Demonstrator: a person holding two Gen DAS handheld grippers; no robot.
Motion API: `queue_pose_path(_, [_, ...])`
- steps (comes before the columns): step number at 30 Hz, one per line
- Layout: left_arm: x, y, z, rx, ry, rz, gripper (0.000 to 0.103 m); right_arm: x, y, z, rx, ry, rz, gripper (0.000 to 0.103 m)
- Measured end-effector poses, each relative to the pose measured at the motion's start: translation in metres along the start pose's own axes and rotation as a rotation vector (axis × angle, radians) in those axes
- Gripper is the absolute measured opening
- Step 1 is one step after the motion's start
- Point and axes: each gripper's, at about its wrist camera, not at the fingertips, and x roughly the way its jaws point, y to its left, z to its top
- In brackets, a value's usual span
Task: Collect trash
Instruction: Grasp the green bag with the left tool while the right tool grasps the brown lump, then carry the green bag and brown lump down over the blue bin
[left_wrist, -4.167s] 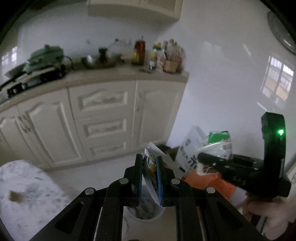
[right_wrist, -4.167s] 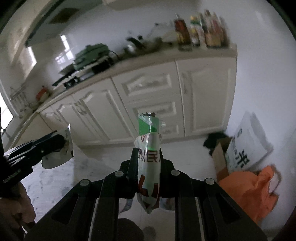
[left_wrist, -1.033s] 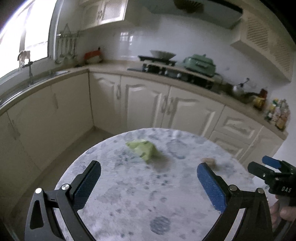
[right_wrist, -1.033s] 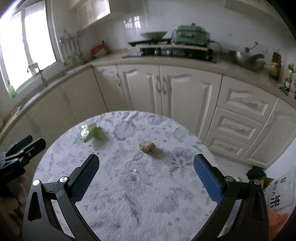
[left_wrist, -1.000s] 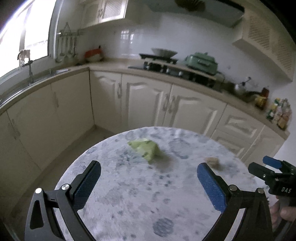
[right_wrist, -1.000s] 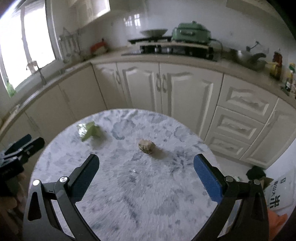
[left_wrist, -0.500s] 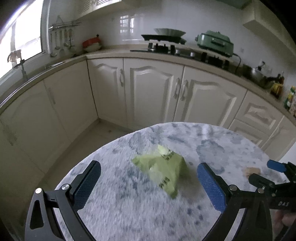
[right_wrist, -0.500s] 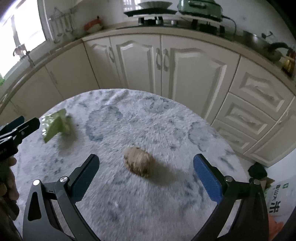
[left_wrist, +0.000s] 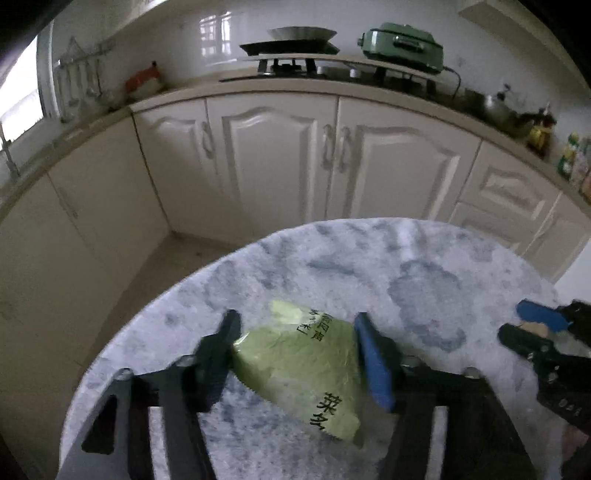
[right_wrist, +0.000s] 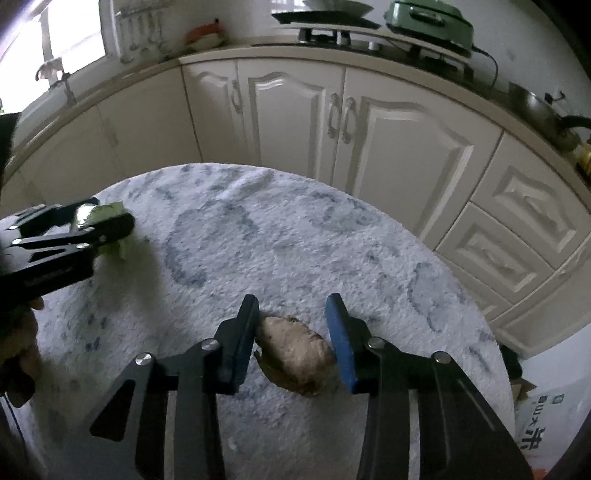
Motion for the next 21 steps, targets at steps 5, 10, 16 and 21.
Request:
queue_pose_path(5, [0.008, 0.007, 0.005, -0.043, -0.008, -0.010, 0.040, -0.011, -0.004, -0.005, 0.034, -0.011, 0.040, 0.037])
queue_pose_path(10, [-0.004, 0.010, 0.005, -0.072, -0.030, -0.026, 0.040, -0.034, -0.009, -0.016, 0.076, -0.021, 0.075, 0.035])
queue_pose_path(16, [-0.032, 0.002, -0.004, -0.082, -0.064, -0.056, 0.039, -0.066, -0.008, -0.042, 0.091, -0.022, 0.088, 0.034])
queue_pose_path(21, [-0.068, -0.005, -0.024, -0.074, -0.093, -0.078, 0.039, -0.097, -0.007, -0.066, 0.114, -0.045, 0.096, 0.034])
